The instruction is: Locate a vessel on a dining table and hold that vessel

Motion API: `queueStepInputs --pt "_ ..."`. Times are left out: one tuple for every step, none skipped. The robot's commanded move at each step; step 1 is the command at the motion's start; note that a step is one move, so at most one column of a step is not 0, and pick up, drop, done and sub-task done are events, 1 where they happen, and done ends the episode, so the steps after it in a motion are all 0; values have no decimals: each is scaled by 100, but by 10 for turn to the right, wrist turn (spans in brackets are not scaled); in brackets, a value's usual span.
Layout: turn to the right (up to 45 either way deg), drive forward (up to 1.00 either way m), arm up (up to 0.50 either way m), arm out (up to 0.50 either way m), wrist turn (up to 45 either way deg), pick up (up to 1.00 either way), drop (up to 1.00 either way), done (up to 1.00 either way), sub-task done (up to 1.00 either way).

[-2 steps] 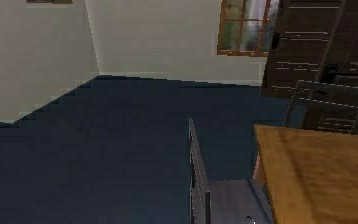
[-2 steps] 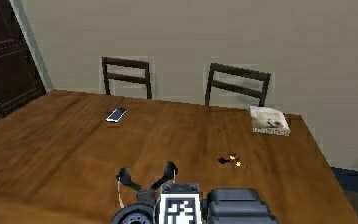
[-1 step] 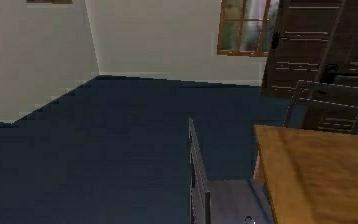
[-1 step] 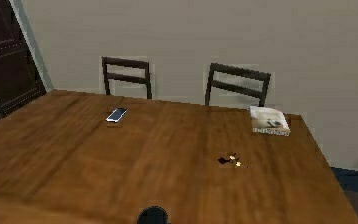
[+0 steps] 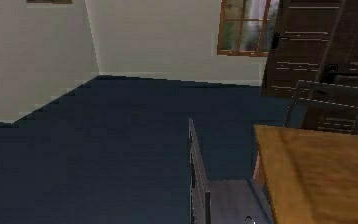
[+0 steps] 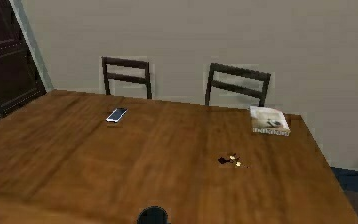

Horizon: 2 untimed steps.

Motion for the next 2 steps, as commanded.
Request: queueStepInputs --pt "0 0 10 0 0 0 0 0 0" --pt "0 0 0 0 0 0 0 100 0"
